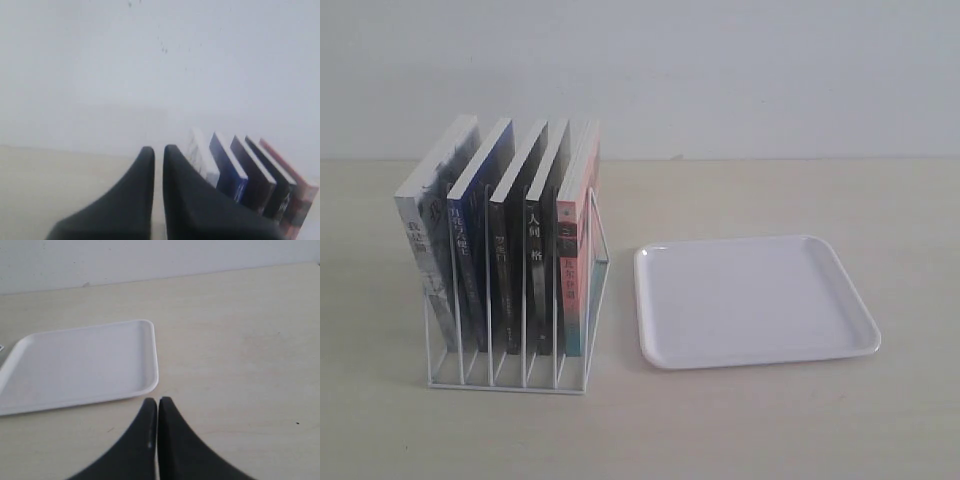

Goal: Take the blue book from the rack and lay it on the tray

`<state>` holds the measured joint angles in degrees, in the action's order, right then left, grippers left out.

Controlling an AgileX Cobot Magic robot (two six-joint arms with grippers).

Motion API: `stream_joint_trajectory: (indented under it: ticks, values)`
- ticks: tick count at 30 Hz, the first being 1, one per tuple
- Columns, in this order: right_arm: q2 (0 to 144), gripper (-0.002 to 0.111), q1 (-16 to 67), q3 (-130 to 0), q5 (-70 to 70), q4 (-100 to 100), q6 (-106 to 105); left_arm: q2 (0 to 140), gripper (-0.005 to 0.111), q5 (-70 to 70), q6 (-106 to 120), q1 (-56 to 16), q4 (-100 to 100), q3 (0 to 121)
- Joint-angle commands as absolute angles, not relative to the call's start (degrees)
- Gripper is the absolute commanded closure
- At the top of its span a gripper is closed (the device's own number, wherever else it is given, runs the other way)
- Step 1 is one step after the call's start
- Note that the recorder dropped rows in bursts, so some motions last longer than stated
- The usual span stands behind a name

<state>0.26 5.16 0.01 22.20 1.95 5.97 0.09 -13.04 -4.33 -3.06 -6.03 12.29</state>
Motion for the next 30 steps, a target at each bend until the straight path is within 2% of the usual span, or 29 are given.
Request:
stream_joint_trajectory:
  ticks: [1,7,15,20,23,26,28,30]
  values:
    - [0.0,0.108,5.2,0.0,21.7,1.8,5.4,0.0,0.101,-6.5,-5.0,-2.9,-7.0,13.6]
    - [0.0,0.108,5.2,0.0,21.7,1.8,5.4,0.0,0.101,7.5,-5.3,-2.9,-7.0,13.6]
    - [0.0,0.108,5.2,0.0,21.7,1.8,5.4,0.0,0.101,29.7,-19.5,-2.9,-7.0,13.6]
    - [0.0,0.108,5.2,0.0,21.7,1.8,5.4,0.0,0.101,33.9,-23.7,-2.9,-7.3,16.0]
    - [0.0,0.108,5.2,0.0,21.8,1.8,5.4,3.0,0.102,23.1,-23.3,-2.9,-7.3,22.4]
    - [0.0,0.108,5.2,0.0,21.8,1.8,5.4,11.2,0.102,6.1,-21.6,-2.9,-4.8,32.1]
    - [0.0,0.108,5.2,0.0,21.8,1.8,5.4,24.0,0.102,-26.1,-14.3,-2.9,-1.9,47.1]
    - [0.0,0.108,5.2,0.0,21.8,1.8,5.4,32.7,0.102,-37.1,-7.3,-4.1,-1.9,53.6]
